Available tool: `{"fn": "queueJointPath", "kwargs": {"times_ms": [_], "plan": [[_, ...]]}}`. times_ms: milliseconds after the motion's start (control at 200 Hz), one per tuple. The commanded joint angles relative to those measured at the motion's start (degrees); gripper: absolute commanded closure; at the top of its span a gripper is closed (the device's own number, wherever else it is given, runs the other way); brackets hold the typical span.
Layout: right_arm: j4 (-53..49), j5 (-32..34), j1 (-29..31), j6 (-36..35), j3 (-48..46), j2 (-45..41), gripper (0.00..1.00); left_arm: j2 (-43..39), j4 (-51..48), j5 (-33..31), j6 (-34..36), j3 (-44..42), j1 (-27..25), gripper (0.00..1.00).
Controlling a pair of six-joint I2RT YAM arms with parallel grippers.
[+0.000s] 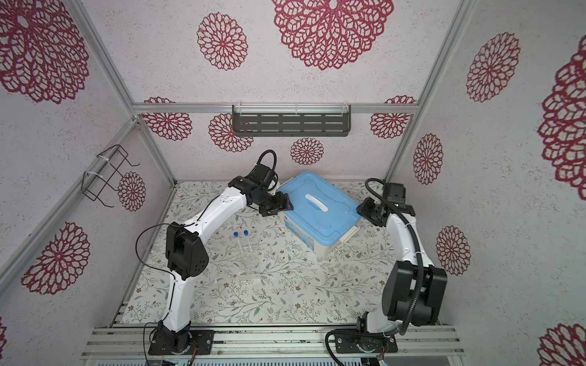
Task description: Organize the chemistry lab equipment
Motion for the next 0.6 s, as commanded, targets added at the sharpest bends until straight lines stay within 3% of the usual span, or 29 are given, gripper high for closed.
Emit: {"fn": "queueJointPath", "kwargs": {"times_ms": [0,275,475,595], "plan": [[-0.35,2.75,1.36,-3.01,2.73,1.1,0.54,-7.34,1.38,1.13,-2.09,-4.33,-0.4,0.22],[-0.82,5.26,2.87,-5.52,5.5,4.85,0.58,-18.98,5.06,-4.04,-2.02,-9.92,0.5,0.19],[-3.25,1.3,3.96,-13.22,9.93,9.75,0.61,-16.89,5.65,0.41,-4.52,-8.28,6.08,0.19],[-4.68,-0.16,4.66,-18.2,13.13,12.87,0.62,-15.69,5.22,-0.55,-3.71,-6.99,8.45,0.19]]}}
